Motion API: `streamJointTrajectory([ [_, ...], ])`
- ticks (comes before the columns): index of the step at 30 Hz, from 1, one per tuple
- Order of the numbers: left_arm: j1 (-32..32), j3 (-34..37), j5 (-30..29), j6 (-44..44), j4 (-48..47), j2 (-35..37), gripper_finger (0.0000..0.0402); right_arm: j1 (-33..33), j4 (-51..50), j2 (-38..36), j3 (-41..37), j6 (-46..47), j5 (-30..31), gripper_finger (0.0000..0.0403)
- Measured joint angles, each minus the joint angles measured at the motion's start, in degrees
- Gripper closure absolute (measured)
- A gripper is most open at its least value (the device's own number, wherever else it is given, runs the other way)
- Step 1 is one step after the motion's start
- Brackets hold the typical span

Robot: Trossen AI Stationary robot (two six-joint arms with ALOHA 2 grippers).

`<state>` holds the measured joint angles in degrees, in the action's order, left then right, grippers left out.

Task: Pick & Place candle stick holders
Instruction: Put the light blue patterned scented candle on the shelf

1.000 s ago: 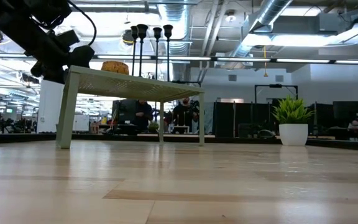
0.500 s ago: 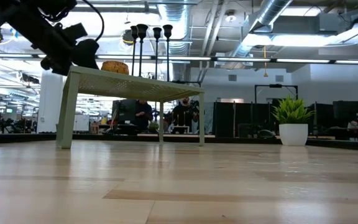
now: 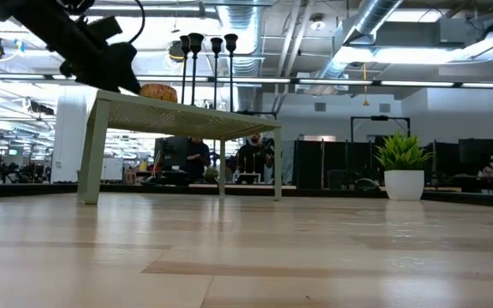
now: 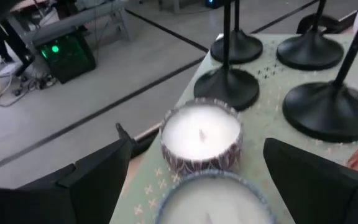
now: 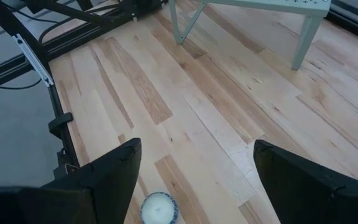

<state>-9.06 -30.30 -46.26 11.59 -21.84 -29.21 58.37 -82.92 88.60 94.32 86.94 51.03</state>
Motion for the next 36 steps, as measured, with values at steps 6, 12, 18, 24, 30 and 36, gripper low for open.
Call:
streamJointTrajectory([
  [6, 0.93, -6.64, 3.12, 0.47, -0.04, 0.0, 0.0033, 0.0, 0.25, 0.0, 0.0, 0.15, 0.0, 0.0101],
  [12, 4.92, -11.35, 19.09, 3.77, -0.16, -0.11, 0.0092, -0.04, 0.27, 0.0, 0.0, 0.15, 0.02, 0.0101],
  [18, 10.71, -9.67, 20.36, 14.77, -12.12, -0.16, 0.0265, -0.04, 0.27, 0.0, 0.0, 0.13, 0.02, 0.0101],
  [24, 15.02, -6.49, 13.8, 16.67, -12.29, -0.33, 0.039, -0.43, 0.24, 0.0, 0.0, -0.28, 0.26, 0.0101],
  [30, 15.87, -5.37, 10.38, 15.95, -12.41, -0.7, 0.0398, -0.46, 0.27, 0.0, 0.0, -0.28, 0.28, 0.0101],
  [36, 15.87, -3.65, 8.22, 15.94, -12.66, -2.92, 0.0398, -0.46, 0.29, 0.0, 0.0, -0.28, 0.3, 0.0101],
])
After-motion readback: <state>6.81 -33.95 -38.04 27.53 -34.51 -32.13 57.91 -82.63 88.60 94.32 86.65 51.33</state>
